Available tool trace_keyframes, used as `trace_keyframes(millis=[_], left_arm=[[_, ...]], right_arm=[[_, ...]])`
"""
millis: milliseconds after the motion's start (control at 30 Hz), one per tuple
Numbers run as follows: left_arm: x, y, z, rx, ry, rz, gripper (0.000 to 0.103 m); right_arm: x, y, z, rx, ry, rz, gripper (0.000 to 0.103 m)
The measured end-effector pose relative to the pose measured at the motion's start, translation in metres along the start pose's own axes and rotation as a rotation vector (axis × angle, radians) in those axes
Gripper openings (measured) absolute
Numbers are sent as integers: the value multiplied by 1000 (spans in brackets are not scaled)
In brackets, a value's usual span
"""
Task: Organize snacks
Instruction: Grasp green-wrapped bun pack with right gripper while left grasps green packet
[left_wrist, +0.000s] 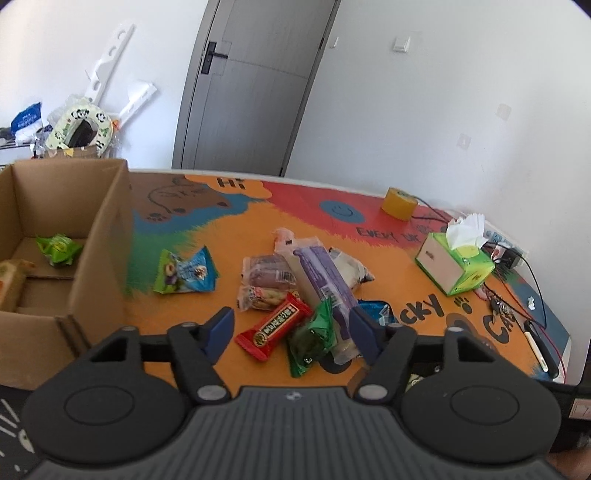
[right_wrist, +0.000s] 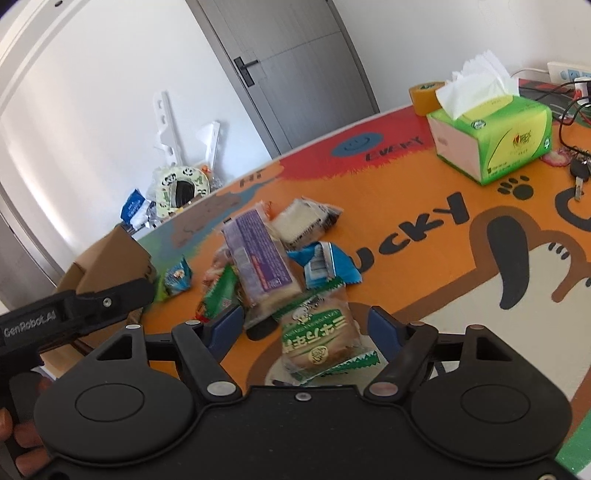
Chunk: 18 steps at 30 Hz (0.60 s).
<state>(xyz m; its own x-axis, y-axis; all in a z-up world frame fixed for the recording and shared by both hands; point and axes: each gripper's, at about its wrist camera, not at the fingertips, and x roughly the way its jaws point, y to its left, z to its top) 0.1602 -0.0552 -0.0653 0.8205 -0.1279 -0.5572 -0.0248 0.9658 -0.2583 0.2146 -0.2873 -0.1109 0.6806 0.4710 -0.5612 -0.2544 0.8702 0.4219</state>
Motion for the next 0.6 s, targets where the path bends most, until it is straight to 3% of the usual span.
trace_keyframes(millis=[267,467,600], left_arm=[[21,-6,-6,11,35,2,56],[38,-14,-7,26,54,-2,56],[51,-22,-9,40,66,-4,56]], right_arm=[[18,4,-7,-73,26,-41,73],[19,6,-6,-145,26,-81,51],[15,-2,-4,-136,23,-68,50]])
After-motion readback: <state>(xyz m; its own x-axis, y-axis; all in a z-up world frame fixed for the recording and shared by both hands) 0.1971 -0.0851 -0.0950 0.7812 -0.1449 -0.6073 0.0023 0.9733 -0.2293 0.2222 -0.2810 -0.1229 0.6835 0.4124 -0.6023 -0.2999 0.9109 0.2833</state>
